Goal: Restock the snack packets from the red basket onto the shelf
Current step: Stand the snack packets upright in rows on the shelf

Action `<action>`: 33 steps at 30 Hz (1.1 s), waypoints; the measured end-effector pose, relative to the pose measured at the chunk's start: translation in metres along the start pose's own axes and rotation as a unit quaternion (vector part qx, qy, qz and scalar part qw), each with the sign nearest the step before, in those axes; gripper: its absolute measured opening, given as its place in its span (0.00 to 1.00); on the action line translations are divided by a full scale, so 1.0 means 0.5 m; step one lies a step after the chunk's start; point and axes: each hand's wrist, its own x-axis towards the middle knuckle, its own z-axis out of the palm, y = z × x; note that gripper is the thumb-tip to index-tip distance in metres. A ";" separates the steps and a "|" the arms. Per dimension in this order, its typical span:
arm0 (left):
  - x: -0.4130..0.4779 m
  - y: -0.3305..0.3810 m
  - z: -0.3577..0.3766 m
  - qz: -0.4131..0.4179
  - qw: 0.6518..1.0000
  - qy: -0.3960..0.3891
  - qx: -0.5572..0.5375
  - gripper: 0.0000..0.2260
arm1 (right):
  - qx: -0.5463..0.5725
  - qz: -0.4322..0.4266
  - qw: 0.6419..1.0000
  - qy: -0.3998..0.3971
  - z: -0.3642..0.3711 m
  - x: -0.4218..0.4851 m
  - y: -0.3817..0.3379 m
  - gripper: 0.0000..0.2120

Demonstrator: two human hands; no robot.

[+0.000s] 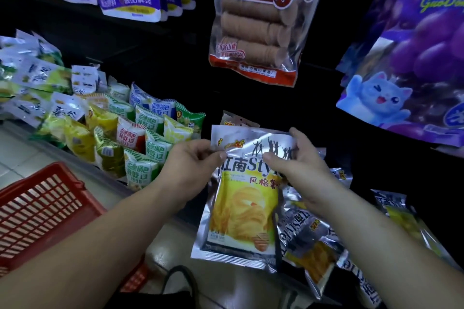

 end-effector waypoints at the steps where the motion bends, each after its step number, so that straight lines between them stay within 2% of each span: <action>1: 0.002 0.006 0.001 -0.001 1.000 -0.014 0.002 0.07 | -0.005 -0.011 1.000 -0.001 -0.007 -0.002 -0.007 0.49; 3: 0.002 0.004 0.006 -0.018 0.997 -0.073 0.020 0.13 | -0.058 -0.058 0.997 0.005 -0.019 0.000 -0.017 0.51; 4: 0.001 0.001 0.012 -0.032 0.993 -0.110 0.032 0.16 | -0.104 -0.101 0.989 -0.001 -0.022 0.004 -0.018 0.48; 7: -0.004 0.009 0.038 -0.061 0.979 -0.192 0.038 0.16 | -0.230 -0.201 0.950 -0.060 -0.012 0.002 -0.028 0.25; 9: -0.002 0.014 0.052 -0.068 0.976 -0.204 0.022 0.15 | -0.249 -0.195 0.945 -0.085 -0.006 0.004 -0.019 0.12; 11: 0.003 0.014 0.060 -0.056 0.978 -0.199 0.013 0.17 | -0.201 -0.168 0.962 -0.078 -0.007 0.011 -0.015 0.06; 14: 0.014 0.001 0.061 -0.052 0.979 -0.199 0.010 0.17 | -0.134 -0.147 0.979 -0.039 -0.012 0.020 -0.013 0.09; 17: 0.018 -0.028 0.057 -0.043 0.959 -0.244 0.138 0.19 | -0.157 -0.160 0.975 0.001 -0.019 0.030 -0.008 0.10; 19: 0.018 -0.044 0.058 -0.051 0.949 -0.258 0.172 0.21 | -0.167 -0.156 0.973 0.032 -0.029 0.037 0.002 0.12; 22: 0.023 -0.054 0.059 -0.041 0.956 -0.248 0.149 0.22 | -0.179 -0.147 0.972 0.047 -0.034 0.038 0.007 0.10; 25: 0.024 -0.058 0.052 -0.046 0.964 -0.234 0.115 0.21 | -0.180 -0.166 0.970 -0.009 -0.033 0.038 0.003 0.13; 28: 0.021 -0.057 0.036 -0.070 0.967 -0.239 0.060 0.05 | -0.238 -0.186 0.952 -0.045 -0.032 0.033 -0.001 0.14; 29: 0.020 -0.055 0.031 -0.076 0.967 -0.239 0.048 0.04 | -0.246 -0.185 0.950 -0.043 -0.030 0.035 0.000 0.14; 33: 0.018 -0.062 0.013 -0.128 0.959 -0.251 0.016 0.09 | -0.181 -0.163 0.970 -0.003 -0.033 0.042 0.007 0.17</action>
